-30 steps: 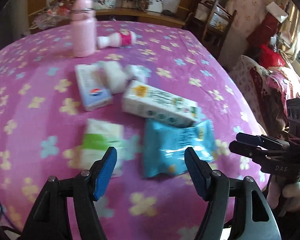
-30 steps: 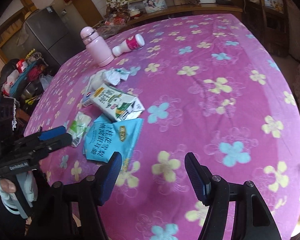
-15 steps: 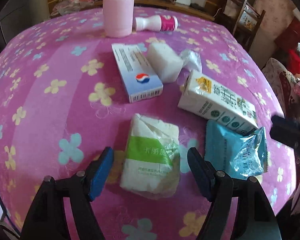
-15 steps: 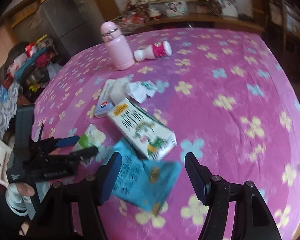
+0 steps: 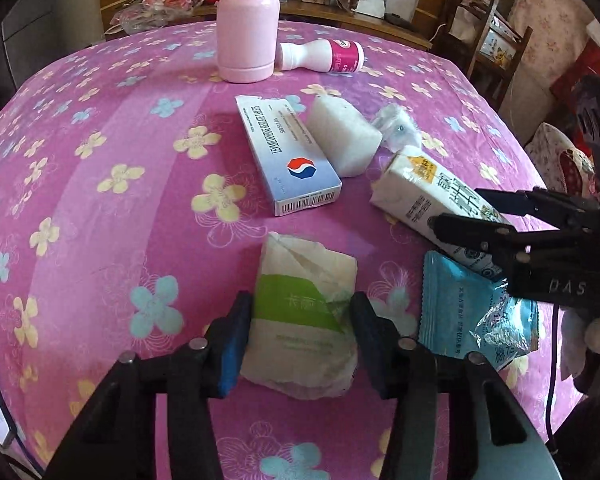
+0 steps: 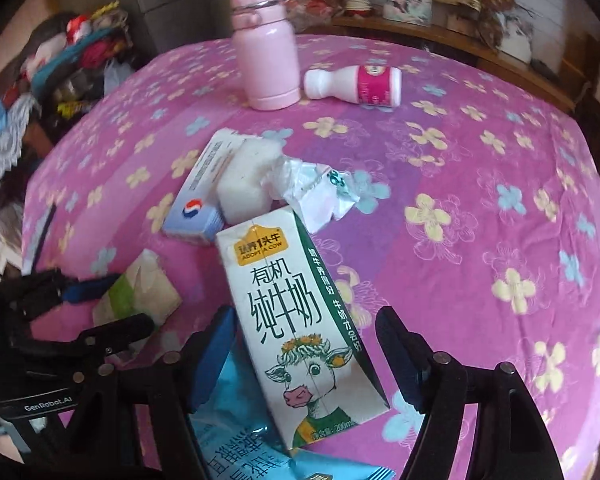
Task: Collect trash
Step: 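Grasp the white milk carton with the right tool while the left tool grasps the white tissue pack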
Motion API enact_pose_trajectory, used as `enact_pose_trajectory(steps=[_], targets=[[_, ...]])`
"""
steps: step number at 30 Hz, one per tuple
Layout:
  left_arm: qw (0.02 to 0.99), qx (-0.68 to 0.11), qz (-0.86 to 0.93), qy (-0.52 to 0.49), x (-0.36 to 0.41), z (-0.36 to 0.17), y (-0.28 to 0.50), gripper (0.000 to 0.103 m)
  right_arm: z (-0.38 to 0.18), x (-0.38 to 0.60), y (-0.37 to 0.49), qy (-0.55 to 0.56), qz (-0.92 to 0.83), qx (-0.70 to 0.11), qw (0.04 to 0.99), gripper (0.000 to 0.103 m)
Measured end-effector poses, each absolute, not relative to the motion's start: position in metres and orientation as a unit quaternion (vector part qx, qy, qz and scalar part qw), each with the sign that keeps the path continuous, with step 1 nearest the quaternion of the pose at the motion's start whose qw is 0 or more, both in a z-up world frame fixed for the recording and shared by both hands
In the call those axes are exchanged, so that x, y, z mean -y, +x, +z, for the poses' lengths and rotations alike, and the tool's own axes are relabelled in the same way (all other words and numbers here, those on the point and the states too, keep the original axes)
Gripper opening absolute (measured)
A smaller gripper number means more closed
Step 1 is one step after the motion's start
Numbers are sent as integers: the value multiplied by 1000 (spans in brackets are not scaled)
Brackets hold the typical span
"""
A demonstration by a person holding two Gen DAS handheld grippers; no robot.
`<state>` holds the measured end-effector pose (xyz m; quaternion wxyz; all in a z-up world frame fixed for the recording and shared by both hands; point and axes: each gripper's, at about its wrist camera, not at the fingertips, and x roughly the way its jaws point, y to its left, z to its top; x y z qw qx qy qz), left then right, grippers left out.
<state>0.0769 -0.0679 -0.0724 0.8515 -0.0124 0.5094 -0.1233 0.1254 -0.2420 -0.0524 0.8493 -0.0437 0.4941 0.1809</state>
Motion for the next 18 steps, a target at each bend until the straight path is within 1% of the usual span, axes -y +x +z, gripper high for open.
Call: enact_pose_trajectory(steps=[1, 2, 4, 7, 13, 18], targets=[[852, -508, -122, -10, 69, -72, 76, 49, -52, 244, 124, -39, 182, -490, 851, 64], [853, -508, -123, -9, 69, -72, 76, 48, -51, 245, 123, -41, 176, -488, 854, 64], [853, -507, -122, -11, 69, -72, 75, 40, -49, 249, 119, -47, 161, -480, 861, 64], [854, -507, -118, -15, 69, -70, 75, 36, -44, 265, 110, -34, 141, -464, 874, 61], [856, -504, -114, -20, 67, -64, 71, 31, -30, 299, 91, -16, 111, -447, 888, 61], [858, -499, -118, -25, 64, -58, 64, 30, -30, 321, 75, -13, 83, -454, 887, 61]])
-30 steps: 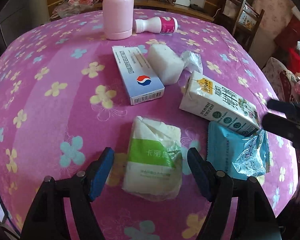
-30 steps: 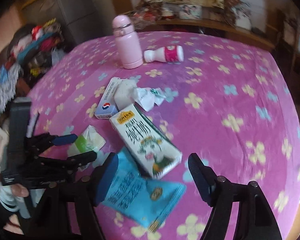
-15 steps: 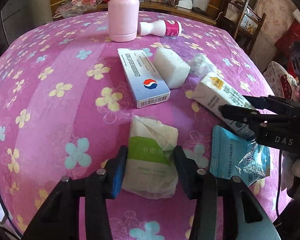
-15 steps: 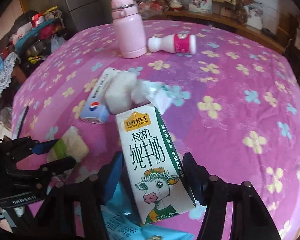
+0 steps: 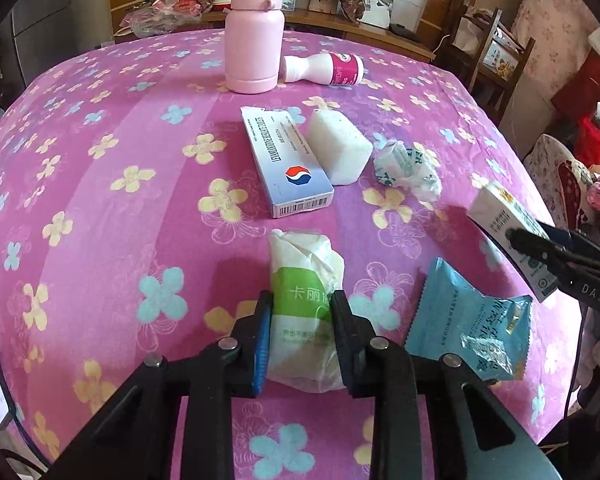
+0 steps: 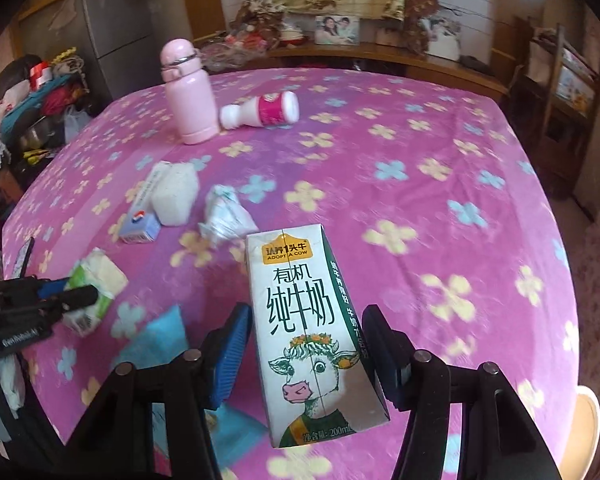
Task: Collect trash
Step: 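Grasp the white milk carton with the right tool while the left tool grasps the white tissue pack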
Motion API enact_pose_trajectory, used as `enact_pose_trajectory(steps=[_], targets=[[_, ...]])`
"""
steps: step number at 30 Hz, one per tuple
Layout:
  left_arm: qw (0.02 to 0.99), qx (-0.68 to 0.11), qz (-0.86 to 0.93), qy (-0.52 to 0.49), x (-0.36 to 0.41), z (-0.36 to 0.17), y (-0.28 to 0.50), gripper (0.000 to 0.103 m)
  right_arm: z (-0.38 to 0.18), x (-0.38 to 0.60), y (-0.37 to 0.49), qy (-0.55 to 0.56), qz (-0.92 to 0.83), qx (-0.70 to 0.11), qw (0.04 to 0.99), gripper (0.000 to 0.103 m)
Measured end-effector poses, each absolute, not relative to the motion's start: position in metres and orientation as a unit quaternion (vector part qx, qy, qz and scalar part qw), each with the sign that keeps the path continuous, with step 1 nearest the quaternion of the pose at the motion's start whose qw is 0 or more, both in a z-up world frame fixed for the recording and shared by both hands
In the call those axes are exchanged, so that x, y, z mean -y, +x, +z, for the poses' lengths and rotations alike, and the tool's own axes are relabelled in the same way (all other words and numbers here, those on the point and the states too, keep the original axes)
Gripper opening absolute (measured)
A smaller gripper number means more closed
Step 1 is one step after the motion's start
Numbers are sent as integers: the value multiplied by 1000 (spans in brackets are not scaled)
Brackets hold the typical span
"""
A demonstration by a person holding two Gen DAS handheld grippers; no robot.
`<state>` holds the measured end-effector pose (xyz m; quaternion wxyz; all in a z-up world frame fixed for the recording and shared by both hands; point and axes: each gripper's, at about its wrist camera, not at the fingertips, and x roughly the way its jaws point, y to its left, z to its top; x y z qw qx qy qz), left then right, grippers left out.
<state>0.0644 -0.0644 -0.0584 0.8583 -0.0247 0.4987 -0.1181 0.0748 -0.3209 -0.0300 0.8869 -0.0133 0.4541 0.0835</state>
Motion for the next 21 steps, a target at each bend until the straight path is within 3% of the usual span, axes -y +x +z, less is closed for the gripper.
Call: enact_pose_trajectory(steps=[12, 21], targets=[[855, -505, -118, -15, 66, -66, 57, 33, -46, 350, 42, 8, 29, -493, 870, 61], [856, -506, -103, -4, 64, -72, 56, 54, -54, 353, 43, 38, 37, -504, 862, 62]])
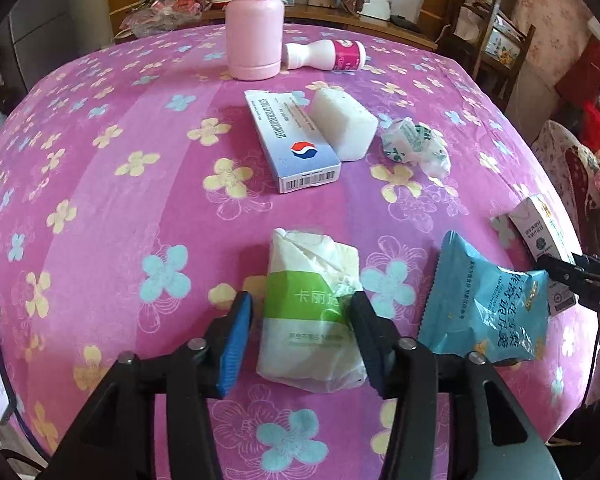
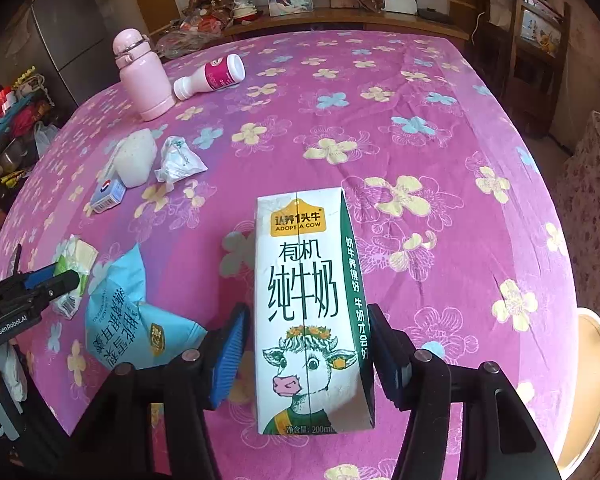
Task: Collect trash
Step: 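Grasp the white milk carton with the right tool while the left tool grasps the white tissue pack, then carry the carton and tissue pack to the cream bin and open both tools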
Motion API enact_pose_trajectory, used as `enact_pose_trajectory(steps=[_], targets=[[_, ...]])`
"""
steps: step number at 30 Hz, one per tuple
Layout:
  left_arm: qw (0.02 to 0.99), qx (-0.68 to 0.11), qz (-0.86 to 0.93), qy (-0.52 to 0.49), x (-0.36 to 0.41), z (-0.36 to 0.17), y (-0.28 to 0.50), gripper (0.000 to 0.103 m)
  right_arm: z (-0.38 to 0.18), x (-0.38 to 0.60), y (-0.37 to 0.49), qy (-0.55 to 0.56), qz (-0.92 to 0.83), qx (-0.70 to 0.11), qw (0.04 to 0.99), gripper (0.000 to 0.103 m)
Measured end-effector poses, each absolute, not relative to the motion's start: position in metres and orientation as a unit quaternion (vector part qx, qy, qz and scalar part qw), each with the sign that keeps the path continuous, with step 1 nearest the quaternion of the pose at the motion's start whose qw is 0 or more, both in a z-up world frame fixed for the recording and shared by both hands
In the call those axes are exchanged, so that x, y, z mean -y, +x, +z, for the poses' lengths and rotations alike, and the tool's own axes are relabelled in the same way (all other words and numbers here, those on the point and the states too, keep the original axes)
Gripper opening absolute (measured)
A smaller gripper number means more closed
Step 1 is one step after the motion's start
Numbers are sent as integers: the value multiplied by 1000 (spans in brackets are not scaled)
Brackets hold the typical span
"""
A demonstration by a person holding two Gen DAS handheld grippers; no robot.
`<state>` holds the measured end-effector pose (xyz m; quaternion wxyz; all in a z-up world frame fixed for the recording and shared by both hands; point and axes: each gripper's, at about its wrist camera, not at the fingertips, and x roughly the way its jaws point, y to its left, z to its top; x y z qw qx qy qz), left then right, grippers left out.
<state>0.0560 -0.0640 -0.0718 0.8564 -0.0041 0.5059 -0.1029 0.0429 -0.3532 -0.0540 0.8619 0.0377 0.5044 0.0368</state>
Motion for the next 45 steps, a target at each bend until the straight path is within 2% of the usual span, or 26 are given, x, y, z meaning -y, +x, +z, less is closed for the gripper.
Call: enact_pose_trajectory(steps=[3, 9, 11, 12, 13, 16, 25, 35, 45], targets=[[856, -506, -102, -8, 63, -72, 56, 55, -53, 353, 45, 39, 33, -502, 863, 67], [855, -507, -103, 11, 68, -73, 55, 59, -59, 354, 49, 32, 18, -504, 863, 67], [855, -508, -103, 15, 69, -73, 54, 59, -59, 355, 47, 30, 20, -497, 867, 54], [855, -509, -103, 14, 69, -72, 54, 59, -58, 355, 45, 25, 20, -495, 868, 55], [854, -509, -102, 12, 67, -72, 53, 51, -57, 356, 43, 27, 22, -494, 869, 55], [855, -508, -108, 1, 65, -66, 50, 34, -50, 361, 35, 31, 21, -483, 875, 55], [874, -465, -146, 7, 89, -19, 32, 31, -11, 398, 0, 60, 11, -444, 894, 54], [859, -438, -263, 23, 194, 22, 4, 31, 7, 458, -48, 81, -38, -425, 901, 55], [831, -442, -333, 47, 310, 19, -17, 31, 11, 530, -92, 109, -101, -408, 901, 55]])
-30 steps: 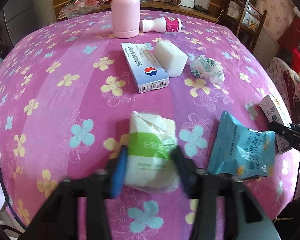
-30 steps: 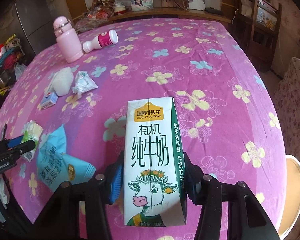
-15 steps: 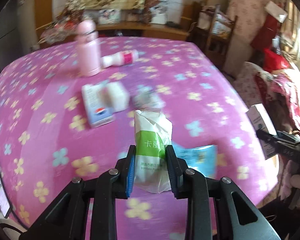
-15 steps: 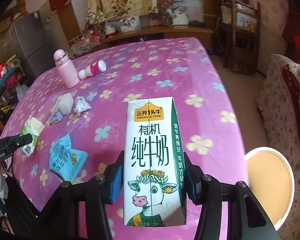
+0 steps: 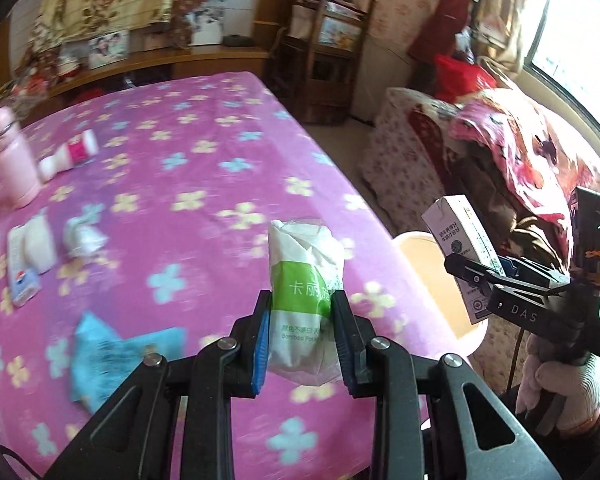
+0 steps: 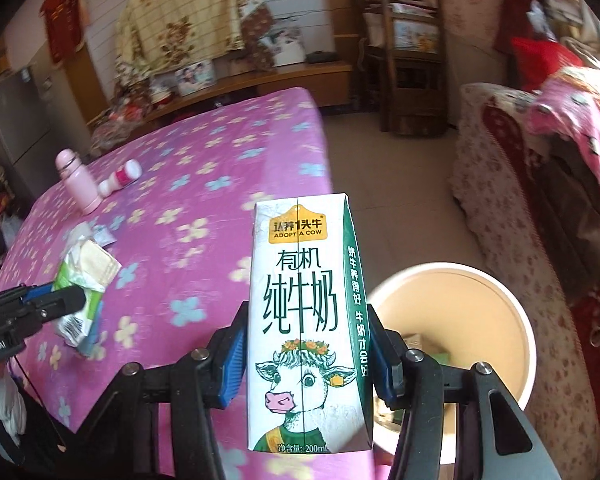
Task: Collect trash
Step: 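Carry the carton and tissue pack to the cream bin and open both tools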
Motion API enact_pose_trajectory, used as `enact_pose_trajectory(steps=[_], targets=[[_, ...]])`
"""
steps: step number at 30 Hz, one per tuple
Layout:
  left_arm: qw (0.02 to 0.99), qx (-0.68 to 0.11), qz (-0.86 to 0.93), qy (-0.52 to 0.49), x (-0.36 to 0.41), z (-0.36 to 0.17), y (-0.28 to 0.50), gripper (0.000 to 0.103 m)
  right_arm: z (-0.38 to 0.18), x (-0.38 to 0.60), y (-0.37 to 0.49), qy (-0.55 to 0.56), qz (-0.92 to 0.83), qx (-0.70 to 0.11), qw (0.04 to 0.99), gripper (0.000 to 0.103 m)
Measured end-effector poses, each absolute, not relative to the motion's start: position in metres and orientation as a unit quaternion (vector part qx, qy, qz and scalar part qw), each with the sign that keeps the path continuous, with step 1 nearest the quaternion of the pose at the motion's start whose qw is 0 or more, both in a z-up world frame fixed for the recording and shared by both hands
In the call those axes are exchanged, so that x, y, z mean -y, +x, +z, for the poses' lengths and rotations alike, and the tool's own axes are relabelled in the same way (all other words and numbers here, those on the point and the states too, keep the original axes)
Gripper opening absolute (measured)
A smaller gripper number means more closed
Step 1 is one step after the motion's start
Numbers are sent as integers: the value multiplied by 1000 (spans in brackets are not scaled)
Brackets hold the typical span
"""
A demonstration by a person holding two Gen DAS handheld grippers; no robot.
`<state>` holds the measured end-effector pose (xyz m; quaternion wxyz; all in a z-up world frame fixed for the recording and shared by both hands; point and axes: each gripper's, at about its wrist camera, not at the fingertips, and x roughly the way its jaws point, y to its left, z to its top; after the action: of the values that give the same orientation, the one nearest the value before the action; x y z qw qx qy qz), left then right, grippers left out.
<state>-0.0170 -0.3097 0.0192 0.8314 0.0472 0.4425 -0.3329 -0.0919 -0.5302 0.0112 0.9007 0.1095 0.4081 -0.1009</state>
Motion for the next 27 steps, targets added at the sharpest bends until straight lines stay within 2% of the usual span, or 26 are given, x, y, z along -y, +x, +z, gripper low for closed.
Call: enact_pose_trajectory(steps=[13, 27], targets=[[810, -445, -370, 90, 412, -4, -40, 31, -15, 611, -127, 173, -168, -423, 874, 55], [777, -480, -397, 89, 463, -34, -48, 31, -36, 637, -143, 174, -216, -445, 851, 55]])
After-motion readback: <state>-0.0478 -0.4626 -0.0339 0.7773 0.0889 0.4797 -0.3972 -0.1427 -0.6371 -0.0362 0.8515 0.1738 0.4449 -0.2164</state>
